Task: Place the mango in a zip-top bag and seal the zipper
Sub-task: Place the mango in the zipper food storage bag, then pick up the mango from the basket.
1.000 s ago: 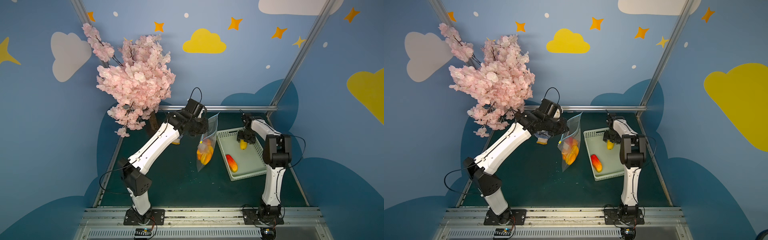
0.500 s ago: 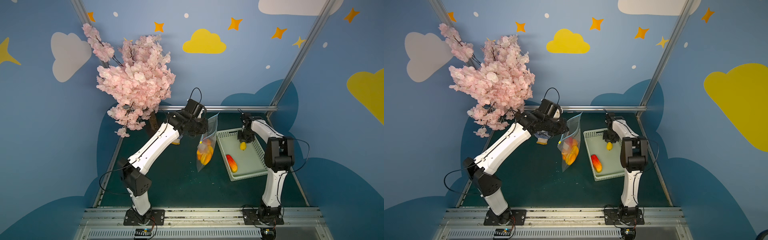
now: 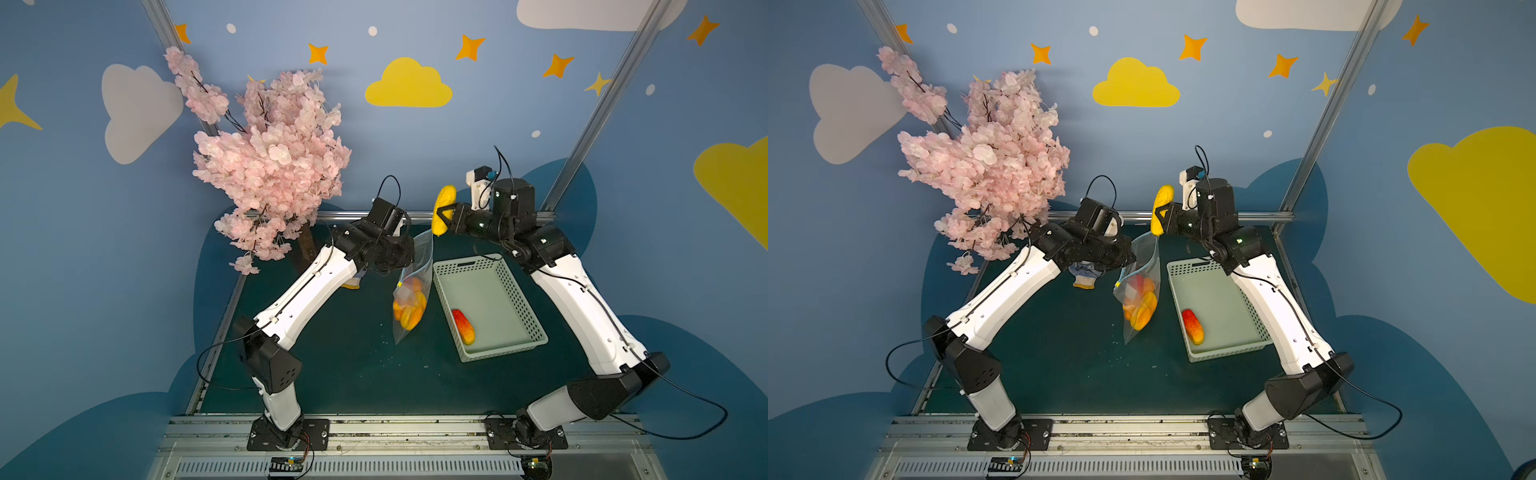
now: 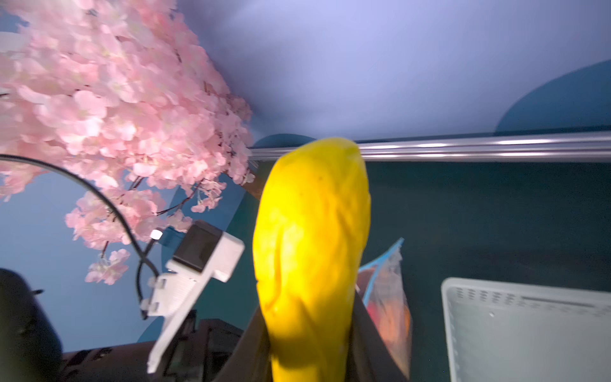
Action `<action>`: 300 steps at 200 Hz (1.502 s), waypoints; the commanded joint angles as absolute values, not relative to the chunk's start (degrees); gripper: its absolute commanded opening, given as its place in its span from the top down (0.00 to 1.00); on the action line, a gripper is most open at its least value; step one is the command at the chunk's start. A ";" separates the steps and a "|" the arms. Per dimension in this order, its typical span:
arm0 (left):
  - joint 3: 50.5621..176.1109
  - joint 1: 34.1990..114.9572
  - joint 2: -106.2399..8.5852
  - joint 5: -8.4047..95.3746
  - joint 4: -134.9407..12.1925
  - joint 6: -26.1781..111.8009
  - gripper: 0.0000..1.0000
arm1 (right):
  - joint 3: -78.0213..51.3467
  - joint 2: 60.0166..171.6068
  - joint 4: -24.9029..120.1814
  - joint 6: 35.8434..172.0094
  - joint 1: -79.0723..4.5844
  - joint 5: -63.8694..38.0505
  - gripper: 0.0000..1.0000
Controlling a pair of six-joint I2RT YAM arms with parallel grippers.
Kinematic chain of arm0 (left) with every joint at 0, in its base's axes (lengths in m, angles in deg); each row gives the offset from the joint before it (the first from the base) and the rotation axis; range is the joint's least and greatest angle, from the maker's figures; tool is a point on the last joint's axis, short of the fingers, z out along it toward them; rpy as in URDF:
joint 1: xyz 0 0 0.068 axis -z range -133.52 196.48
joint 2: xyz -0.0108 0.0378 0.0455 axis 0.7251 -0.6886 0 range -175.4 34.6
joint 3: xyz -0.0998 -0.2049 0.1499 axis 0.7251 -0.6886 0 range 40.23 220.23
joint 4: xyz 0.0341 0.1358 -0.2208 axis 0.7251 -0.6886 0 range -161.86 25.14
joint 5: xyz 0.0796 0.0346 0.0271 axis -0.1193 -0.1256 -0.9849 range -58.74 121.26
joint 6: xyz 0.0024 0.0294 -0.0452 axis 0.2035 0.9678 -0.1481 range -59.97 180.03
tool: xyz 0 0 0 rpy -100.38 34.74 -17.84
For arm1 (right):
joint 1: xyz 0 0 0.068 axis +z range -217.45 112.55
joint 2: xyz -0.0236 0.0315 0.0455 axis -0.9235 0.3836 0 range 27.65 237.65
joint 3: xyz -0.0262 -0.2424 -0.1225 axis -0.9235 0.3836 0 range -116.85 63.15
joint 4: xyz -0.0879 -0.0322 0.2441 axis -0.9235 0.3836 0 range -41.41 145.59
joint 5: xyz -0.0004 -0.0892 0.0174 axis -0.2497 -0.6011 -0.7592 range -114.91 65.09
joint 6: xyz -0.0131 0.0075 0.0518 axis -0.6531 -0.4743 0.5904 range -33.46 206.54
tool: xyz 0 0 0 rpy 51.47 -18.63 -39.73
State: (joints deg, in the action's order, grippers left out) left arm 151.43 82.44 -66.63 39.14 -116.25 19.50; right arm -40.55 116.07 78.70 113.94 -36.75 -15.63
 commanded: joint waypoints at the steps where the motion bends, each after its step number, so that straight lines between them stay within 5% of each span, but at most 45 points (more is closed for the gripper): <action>1: 151.63 82.08 -64.89 39.02 -116.36 18.91 0.97 | -36.94 117.87 74.11 115.96 -34.60 -13.93 0.79; 89: 152.48 82.02 -64.82 39.13 -117.36 17.49 0.97 | -27.15 115.45 71.98 110.76 -30.46 -19.17 0.76; 108: 153.06 82.07 -64.97 38.95 -117.75 17.66 0.97 | -25.87 114.01 72.84 109.09 -29.60 -19.74 0.67; 138: 153.00 82.07 -64.81 38.85 -117.68 17.76 0.97 | -28.00 111.70 77.75 106.75 -28.27 -22.61 0.35; 158: 152.89 82.08 -64.72 38.86 -117.68 17.84 0.97 | -30.78 109.79 81.19 106.29 -28.18 -26.09 0.25; 192: 152.56 82.13 -64.44 38.86 -117.59 17.84 0.97 | -32.50 106.45 90.66 105.64 -29.56 -31.58 0.22; 254: 152.30 82.17 -64.28 39.15 -117.39 17.83 0.97 | -4.45 96.70 108.61 113.64 -40.31 -21.53 0.23; 300: 152.18 82.24 -64.15 39.55 -117.33 17.99 0.97 | 0.27 106.75 108.36 110.46 -43.82 -26.00 0.23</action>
